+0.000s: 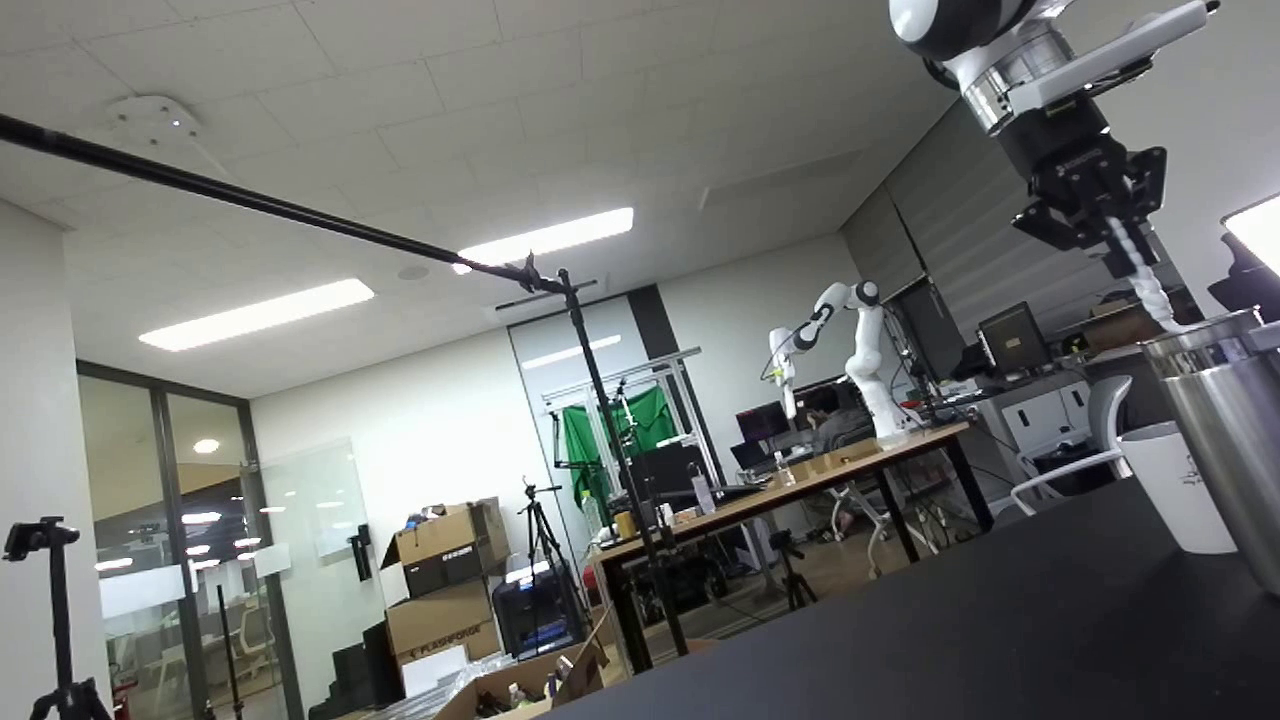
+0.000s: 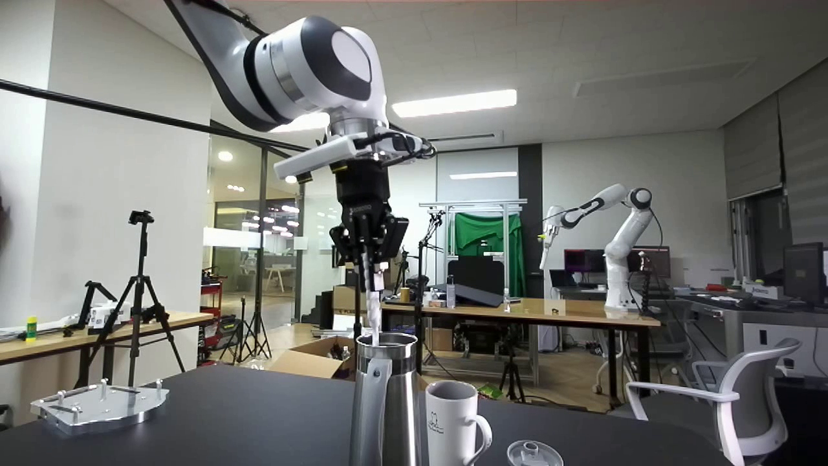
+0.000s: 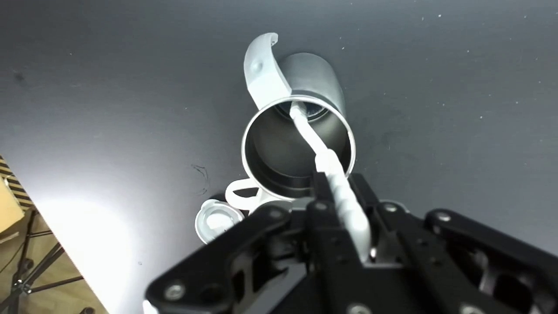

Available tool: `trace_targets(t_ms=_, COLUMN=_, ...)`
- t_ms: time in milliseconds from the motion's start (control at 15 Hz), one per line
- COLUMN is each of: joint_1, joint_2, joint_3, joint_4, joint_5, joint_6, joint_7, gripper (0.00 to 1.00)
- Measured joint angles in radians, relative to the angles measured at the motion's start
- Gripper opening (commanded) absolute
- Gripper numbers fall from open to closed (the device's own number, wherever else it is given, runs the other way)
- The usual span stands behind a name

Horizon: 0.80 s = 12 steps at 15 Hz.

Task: Move the brush inside the flask up and down

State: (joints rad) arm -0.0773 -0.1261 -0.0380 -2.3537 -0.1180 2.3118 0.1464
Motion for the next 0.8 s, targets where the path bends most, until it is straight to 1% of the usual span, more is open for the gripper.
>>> trace_targets(t_ms=67, joint_1=0.000, joint_2=-0.013, joint_3=0.001, joint_4=0.000, joint_5=-0.001, joint_6=-0.016, joint_7=-0.001, gripper=0.40)
trace_targets(t_ms=133, joint_1=0.001, joint_2=-0.031, joint_3=0.003, joint_4=0.000, joint_5=-0.001, joint_6=-0.038, joint_7=-0.002, gripper=0.42)
trace_targets(t_ms=267, joint_1=0.003, joint_2=-0.076, joint_3=0.007, joint_4=0.000, joint_5=-0.003, joint_6=-0.096, joint_7=-0.005, gripper=0.54)
trace_targets(t_ms=333, joint_1=0.005, joint_2=-0.101, joint_3=0.011, joint_4=-0.002, joint_5=-0.003, joint_6=-0.130, joint_7=-0.009, gripper=0.62)
trace_targets(t_ms=467, joint_1=0.009, joint_2=-0.150, joint_3=0.022, joint_4=-0.008, joint_5=-0.006, joint_6=-0.198, joint_7=-0.013, gripper=0.74)
trace_targets(t_ms=533, joint_1=0.012, joint_2=-0.172, joint_3=0.028, joint_4=-0.015, joint_5=-0.006, joint_6=-0.232, joint_7=-0.017, gripper=0.57)
trace_targets(t_ms=667, joint_1=0.014, joint_2=-0.187, joint_3=0.032, joint_4=-0.021, joint_5=-0.005, joint_6=-0.240, joint_7=-0.017, gripper=0.71)
trace_targets(t_ms=733, joint_1=0.014, joint_2=-0.183, joint_3=0.031, joint_4=-0.021, joint_5=-0.005, joint_6=-0.238, joint_7=-0.017, gripper=0.74)
trace_targets(t_ms=800, joint_1=0.013, joint_2=-0.178, joint_3=0.030, joint_4=-0.021, joint_5=-0.005, joint_6=-0.234, joint_7=-0.018, gripper=0.75)
